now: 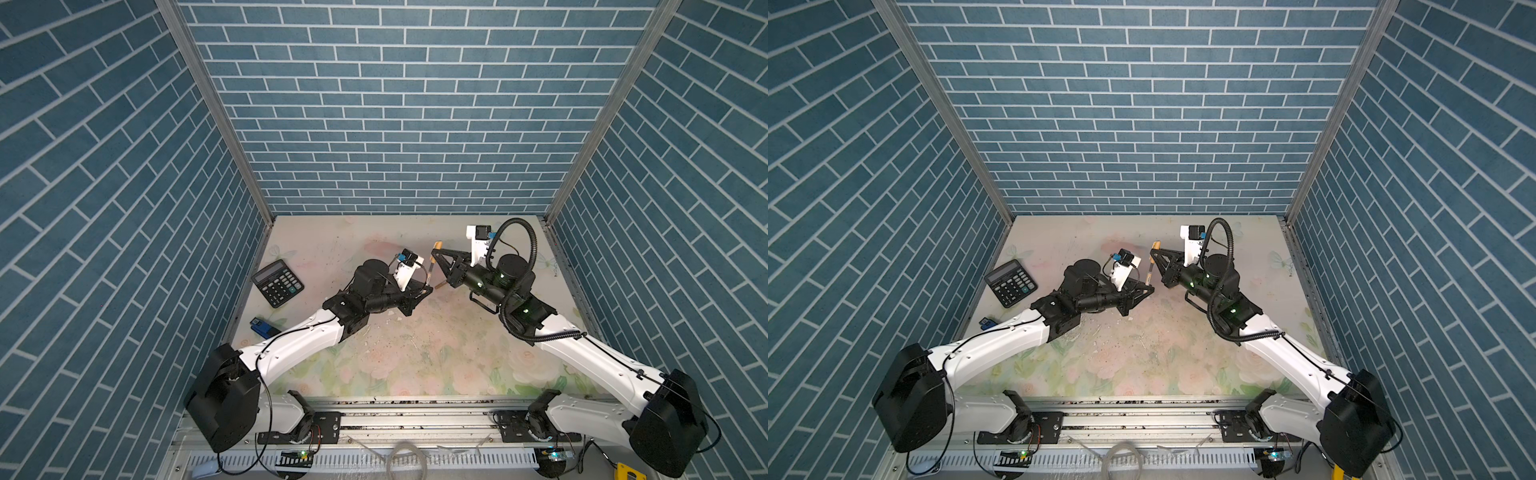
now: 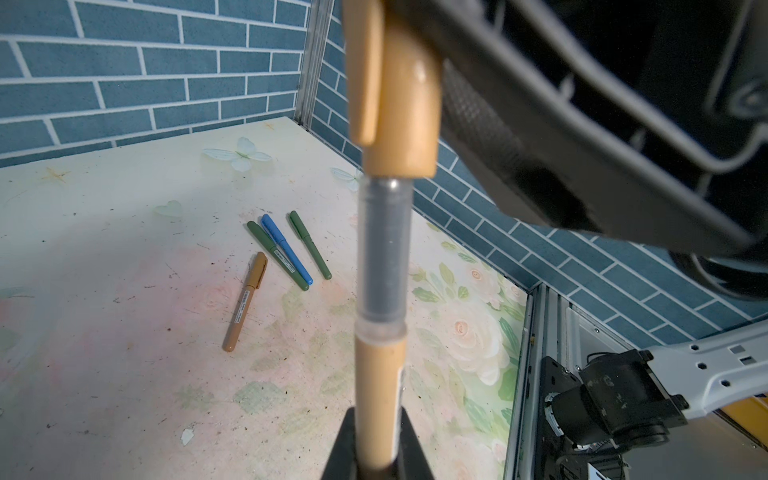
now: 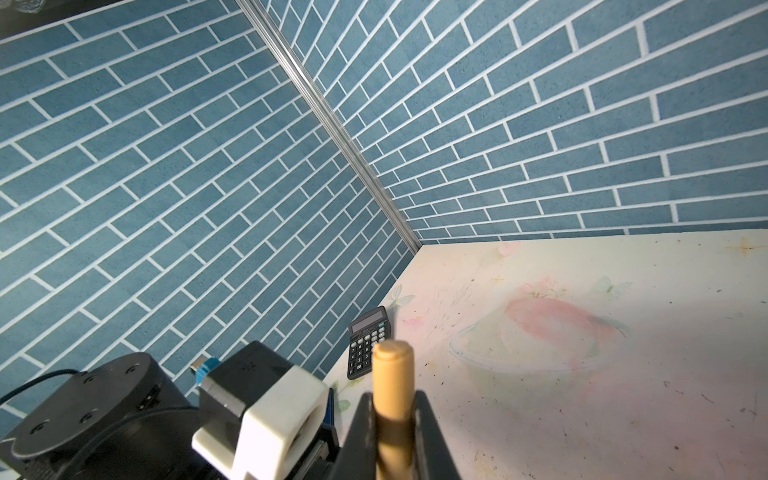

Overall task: Insert the pens into the pen caps
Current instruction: 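Lower the tan cap onto the fountain pen tip with the right gripper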

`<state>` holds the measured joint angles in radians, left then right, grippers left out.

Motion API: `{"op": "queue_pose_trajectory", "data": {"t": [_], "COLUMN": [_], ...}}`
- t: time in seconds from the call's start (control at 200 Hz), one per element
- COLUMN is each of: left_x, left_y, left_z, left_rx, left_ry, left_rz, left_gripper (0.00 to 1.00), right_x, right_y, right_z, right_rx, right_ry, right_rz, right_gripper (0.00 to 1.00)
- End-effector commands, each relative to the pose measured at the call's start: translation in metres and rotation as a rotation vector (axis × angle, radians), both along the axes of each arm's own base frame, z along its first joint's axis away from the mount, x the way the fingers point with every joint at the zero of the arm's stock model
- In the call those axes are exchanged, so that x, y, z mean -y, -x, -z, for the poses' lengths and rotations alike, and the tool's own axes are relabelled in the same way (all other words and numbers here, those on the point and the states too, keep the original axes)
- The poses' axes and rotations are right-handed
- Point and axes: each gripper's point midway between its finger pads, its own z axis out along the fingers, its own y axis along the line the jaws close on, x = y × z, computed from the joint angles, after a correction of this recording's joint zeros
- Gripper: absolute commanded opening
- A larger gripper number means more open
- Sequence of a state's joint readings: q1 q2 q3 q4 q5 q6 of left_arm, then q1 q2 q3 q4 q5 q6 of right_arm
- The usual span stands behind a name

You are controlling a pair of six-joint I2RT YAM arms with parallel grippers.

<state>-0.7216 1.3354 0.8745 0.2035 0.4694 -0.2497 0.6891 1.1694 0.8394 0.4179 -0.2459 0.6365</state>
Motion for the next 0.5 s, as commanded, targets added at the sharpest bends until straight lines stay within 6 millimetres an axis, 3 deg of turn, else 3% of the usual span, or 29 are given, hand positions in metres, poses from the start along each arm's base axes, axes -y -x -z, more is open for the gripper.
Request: {"op": "queue_pose_trajectory", "data": {"t": [0.0, 0.285, 0.495], "left_x": [0.002, 0.002, 0.002], "left_y": [-0.004, -0.001, -0.003], "left_z": [-0.03, -0.032, -0.032], "left_rx": [0.084, 0.089, 0.087], "left_ry": [0.082, 0.093, 0.093], "left_rz": [-0.005, 0.006, -0.003], "left_gripper": [0.0, 0.0, 0.0], "right_x": [-0.008, -0.003, -0.016], "right_y": [0.011, 0.005, 0.012], "right_z": [0.031, 0.017, 0.024], "right_rx": [-0.047, -0.012, -0.055], "right_ry": [0.116, 0.137, 0.048], "right_rz": [-0.052, -0.034, -0.117], "right_gripper": [0.06, 0.07, 0.07]}}
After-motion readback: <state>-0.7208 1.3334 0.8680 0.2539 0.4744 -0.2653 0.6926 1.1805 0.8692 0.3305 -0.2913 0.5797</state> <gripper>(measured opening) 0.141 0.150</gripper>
